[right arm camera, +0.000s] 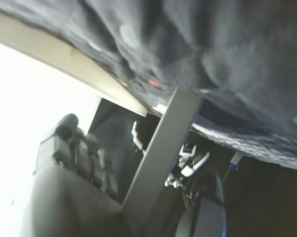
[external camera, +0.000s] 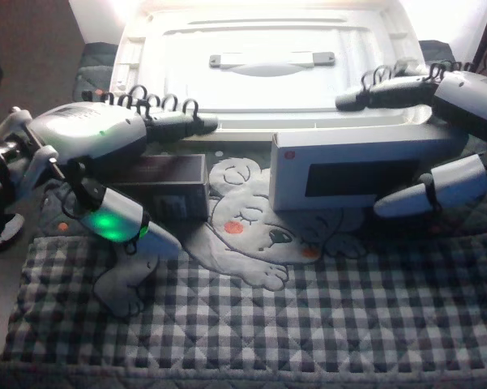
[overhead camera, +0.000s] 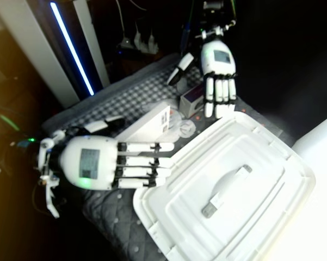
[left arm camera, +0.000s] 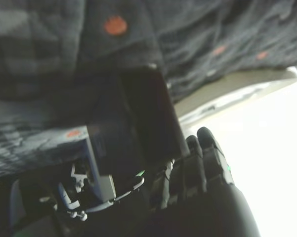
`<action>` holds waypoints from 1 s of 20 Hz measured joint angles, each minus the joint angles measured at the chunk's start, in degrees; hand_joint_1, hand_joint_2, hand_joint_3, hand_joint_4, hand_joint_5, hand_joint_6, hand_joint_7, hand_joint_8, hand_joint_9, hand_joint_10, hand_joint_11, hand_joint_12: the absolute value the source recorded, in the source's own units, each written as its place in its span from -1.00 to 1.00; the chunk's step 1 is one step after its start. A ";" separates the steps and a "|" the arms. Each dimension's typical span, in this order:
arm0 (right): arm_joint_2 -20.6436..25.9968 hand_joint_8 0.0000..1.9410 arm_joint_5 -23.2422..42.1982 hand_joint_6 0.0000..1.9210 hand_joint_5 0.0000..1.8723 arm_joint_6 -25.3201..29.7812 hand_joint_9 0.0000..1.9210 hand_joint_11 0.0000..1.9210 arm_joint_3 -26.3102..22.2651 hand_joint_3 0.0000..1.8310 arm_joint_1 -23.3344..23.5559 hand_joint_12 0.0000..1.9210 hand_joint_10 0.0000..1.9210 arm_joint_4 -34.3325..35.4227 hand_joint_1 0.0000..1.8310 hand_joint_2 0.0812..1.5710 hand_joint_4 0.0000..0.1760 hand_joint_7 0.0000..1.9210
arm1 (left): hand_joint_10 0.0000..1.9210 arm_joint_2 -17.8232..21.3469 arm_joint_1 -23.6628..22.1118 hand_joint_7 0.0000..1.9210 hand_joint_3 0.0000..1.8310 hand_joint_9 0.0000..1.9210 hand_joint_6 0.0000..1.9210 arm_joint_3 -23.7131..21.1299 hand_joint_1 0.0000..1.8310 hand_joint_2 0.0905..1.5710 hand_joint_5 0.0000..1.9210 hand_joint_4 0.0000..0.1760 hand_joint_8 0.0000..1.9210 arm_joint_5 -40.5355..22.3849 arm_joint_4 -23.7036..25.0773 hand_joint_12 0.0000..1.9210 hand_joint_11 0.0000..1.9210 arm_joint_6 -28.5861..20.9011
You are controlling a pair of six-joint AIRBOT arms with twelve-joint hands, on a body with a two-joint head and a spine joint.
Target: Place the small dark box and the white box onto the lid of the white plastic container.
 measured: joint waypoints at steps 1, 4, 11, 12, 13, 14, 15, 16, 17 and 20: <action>0.00 -0.90 0.07 -0.39 0.29 0.04 0.19 0.01 0.00 -0.99 0.00 0.63 -0.01 -0.04 0.37 0.21 -1.00 0.41 | -0.85 -0.17 0.00 0.31 -1.00 0.16 -0.92 0.02 0.51 0.14 -0.04 -1.00 -0.71 0.13 0.09 0.25 -0.29 0.07; 0.00 -0.91 0.22 -0.36 0.29 0.22 0.07 -0.47 -0.02 -1.00 0.00 0.43 -0.03 -0.55 0.50 0.24 -1.00 0.50 | -0.51 -0.52 0.00 0.33 -1.00 0.46 -0.30 0.57 0.43 0.28 0.08 -1.00 -0.31 -0.42 -0.48 0.21 0.16 0.55; 0.02 -0.13 0.63 -0.83 0.43 0.17 0.18 -0.23 -0.33 -0.99 0.00 0.64 -0.16 -0.50 0.41 0.25 -1.00 0.24 | -0.44 -0.94 0.20 0.26 -1.00 0.37 -0.28 1.38 0.41 0.30 0.08 -1.00 -0.17 -1.44 -2.58 0.37 0.06 0.50; 0.20 -0.10 0.81 -0.87 0.46 0.17 0.08 -0.32 -0.61 -1.00 0.00 0.59 -0.12 -0.59 0.41 0.26 -1.00 0.21 | -0.45 -0.94 0.17 0.30 -1.00 0.37 -0.24 1.38 0.42 0.29 0.08 -1.00 -0.25 -1.88 -2.62 0.31 0.05 0.50; 0.20 -0.07 1.36 -0.90 0.46 0.20 0.04 -0.48 -0.66 -1.00 -0.02 0.61 -0.10 -1.01 0.41 0.26 -1.00 0.20 | -0.22 -0.87 -0.17 0.33 -1.00 0.35 -0.35 1.38 0.52 0.24 0.09 -1.00 -0.48 -2.27 -2.60 0.32 0.08 0.50; 0.20 -0.10 1.95 -0.90 0.51 0.22 -0.17 -0.90 -0.72 -1.00 -0.04 0.43 -0.15 -0.81 0.39 0.25 -1.00 0.17 | -0.17 -0.83 -0.90 0.34 -1.00 0.31 -0.31 1.38 0.54 0.24 0.09 -1.00 -0.53 -2.38 -2.60 0.35 -0.06 0.50; 0.20 -0.13 2.71 -0.87 0.51 0.22 -0.17 -0.80 -0.72 -1.00 -0.04 0.85 -0.07 -0.46 0.38 0.26 -1.00 0.16 | -0.04 -0.83 -2.01 0.29 -1.00 0.21 -0.27 1.46 0.53 0.26 0.08 -1.00 -0.41 -2.51 -2.51 0.40 -0.15 0.50; 0.28 -0.06 4.09 -0.87 0.48 0.26 -0.08 -0.51 -0.79 -1.00 0.07 0.82 0.05 0.52 0.39 0.27 -1.00 0.15 | 0.02 -0.83 -4.13 0.21 -1.00 0.17 -0.16 1.86 0.53 0.30 0.00 -1.00 -0.28 -3.41 -1.46 0.38 -0.20 0.46; 0.66 0.13 4.37 -0.59 0.38 0.26 -0.07 -0.20 -0.76 -1.00 0.98 0.96 0.57 0.68 0.33 0.24 -1.00 0.06 | 0.10 -0.83 -5.60 0.15 -1.00 0.11 -0.06 2.05 0.52 0.33 -0.05 -1.00 -0.20 -4.15 -1.29 0.41 -0.26 0.48; 1.20 0.04 5.29 -0.41 0.20 0.07 0.20 0.13 0.42 -1.00 4.15 0.88 0.46 1.60 0.39 0.30 -1.00 0.20 | 0.03 -0.50 -9.55 0.18 -1.00 0.18 -0.06 2.54 0.52 0.31 -0.05 -1.00 -0.31 -4.79 0.39 0.24 -0.07 0.50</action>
